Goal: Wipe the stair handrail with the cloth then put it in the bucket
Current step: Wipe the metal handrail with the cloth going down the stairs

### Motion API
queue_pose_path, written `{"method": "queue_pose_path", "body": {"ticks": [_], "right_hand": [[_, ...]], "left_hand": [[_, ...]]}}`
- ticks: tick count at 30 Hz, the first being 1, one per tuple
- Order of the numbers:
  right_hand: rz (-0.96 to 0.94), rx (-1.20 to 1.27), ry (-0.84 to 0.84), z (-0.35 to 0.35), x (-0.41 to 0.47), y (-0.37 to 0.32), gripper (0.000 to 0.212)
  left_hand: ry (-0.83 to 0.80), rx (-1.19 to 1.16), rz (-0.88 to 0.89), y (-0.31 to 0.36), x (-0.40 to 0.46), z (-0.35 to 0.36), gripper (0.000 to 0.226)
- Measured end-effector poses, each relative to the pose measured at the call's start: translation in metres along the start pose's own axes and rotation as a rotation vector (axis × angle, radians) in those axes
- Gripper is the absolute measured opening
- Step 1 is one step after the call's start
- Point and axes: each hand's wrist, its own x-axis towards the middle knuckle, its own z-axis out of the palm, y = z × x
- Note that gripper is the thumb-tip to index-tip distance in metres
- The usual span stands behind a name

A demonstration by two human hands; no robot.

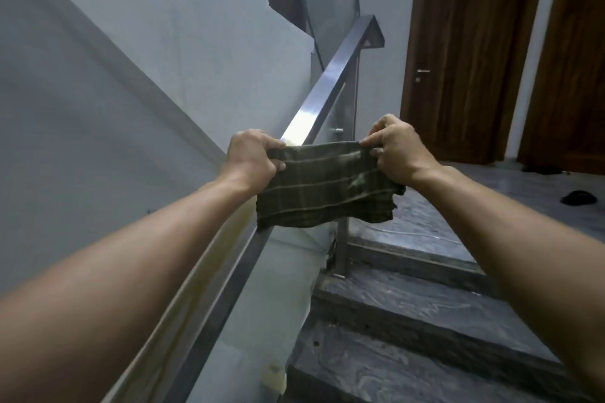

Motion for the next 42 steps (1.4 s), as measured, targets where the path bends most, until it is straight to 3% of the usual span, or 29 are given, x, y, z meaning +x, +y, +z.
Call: {"method": "queue_pose_path", "body": {"ticks": [6, 14, 19, 24, 31, 34, 37, 42], "right_hand": [[-0.049, 0.03, -0.065, 0.019, 0.101, 0.02, 0.012], [-0.293, -0.231, -0.118, 0.043, 0.223, 0.031, 0.03], [-0.306, -0.276, -0.184, 0.055, 0.276, 0.035, 0.027], [-0.341, -0.318, -0.201, 0.06, 0.303, 0.051, 0.02], [-0.488, -0.429, -0.126, 0.055, 0.32, 0.073, 0.017], [-0.587, -0.569, -0.051, 0.059, 0.323, 0.076, 0.021], [-0.636, -0.726, 0.048, 0.064, 0.325, 0.076, 0.025], [-0.64, -0.638, -0.102, 0.075, 0.314, 0.08, 0.037]], "left_hand": [[0.062, 0.091, -0.109, -0.001, 0.058, 0.022, 0.032], [0.158, 0.151, -0.295, -0.007, 0.131, 0.052, 0.033], [0.16, 0.234, -0.33, -0.002, 0.162, 0.067, 0.021], [0.084, 0.448, -0.202, 0.008, 0.177, 0.087, 0.012], [0.002, 0.488, -0.279, 0.023, 0.191, 0.104, 0.022], [-0.047, 0.589, -0.164, 0.031, 0.191, 0.112, 0.021], [-0.202, 0.446, -0.066, 0.031, 0.196, 0.122, 0.039], [-0.377, 0.369, -0.186, 0.014, 0.193, 0.142, 0.064]]}}
